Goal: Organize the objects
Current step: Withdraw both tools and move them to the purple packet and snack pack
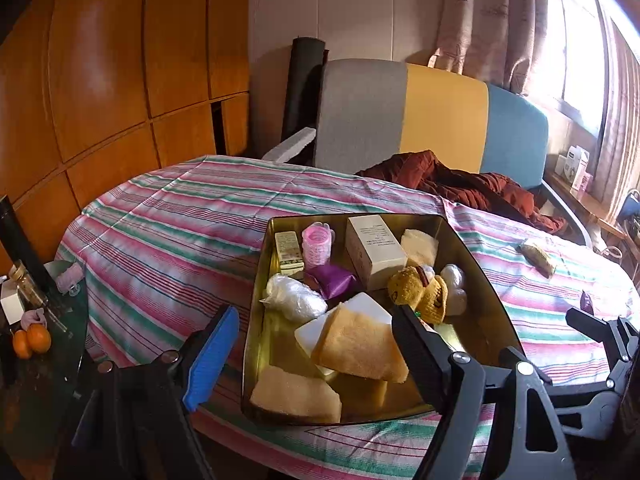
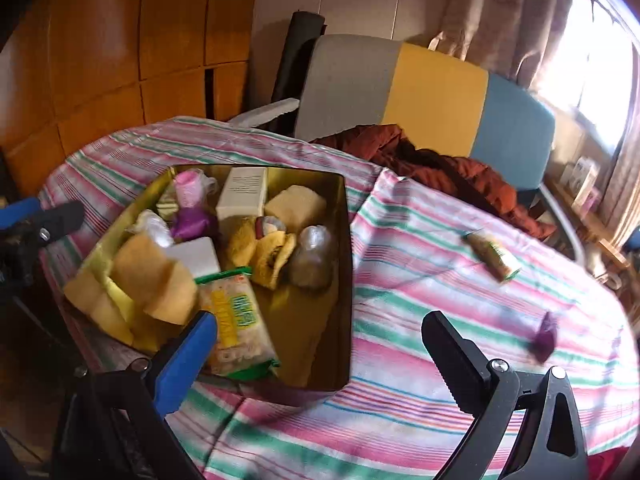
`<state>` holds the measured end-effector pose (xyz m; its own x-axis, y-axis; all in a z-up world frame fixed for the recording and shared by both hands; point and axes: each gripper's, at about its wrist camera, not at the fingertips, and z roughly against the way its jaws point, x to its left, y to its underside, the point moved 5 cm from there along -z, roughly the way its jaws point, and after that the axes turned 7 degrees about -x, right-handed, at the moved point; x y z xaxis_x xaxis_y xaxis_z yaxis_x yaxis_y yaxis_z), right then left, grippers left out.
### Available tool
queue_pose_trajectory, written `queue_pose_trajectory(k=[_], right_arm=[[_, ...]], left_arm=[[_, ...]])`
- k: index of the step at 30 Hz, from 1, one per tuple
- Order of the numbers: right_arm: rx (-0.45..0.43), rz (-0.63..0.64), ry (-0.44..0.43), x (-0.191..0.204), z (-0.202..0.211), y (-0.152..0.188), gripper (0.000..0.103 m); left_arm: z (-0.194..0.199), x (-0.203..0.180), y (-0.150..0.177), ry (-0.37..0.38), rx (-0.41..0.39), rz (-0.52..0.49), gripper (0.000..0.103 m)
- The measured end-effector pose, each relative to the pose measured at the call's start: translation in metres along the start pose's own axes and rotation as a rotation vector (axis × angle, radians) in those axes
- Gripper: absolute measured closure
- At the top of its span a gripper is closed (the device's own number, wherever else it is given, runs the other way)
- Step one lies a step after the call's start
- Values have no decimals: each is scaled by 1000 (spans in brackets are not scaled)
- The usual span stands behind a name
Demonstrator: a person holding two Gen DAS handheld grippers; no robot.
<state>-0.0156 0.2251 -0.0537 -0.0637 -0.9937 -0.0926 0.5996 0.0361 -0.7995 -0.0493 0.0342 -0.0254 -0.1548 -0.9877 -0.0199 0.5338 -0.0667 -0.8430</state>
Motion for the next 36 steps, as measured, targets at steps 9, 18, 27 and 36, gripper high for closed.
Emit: queue_pose_trajectory(k=[9,18,27,36], right_arm=[[39,-46,4,-17,-6,4,0],[38,-69,58,-41,-6,3,0],[44,-101,127,-92,-8,2,0],[119,-273,277,-211,-8,21,0]], left_arm=[[1,-12,0,9,2,-47,22],[3,-26,-1,20,5,-93,22],[5,-49,-6,61,-2,-142,22],[-1,-69,-5,97,14,-172,21]])
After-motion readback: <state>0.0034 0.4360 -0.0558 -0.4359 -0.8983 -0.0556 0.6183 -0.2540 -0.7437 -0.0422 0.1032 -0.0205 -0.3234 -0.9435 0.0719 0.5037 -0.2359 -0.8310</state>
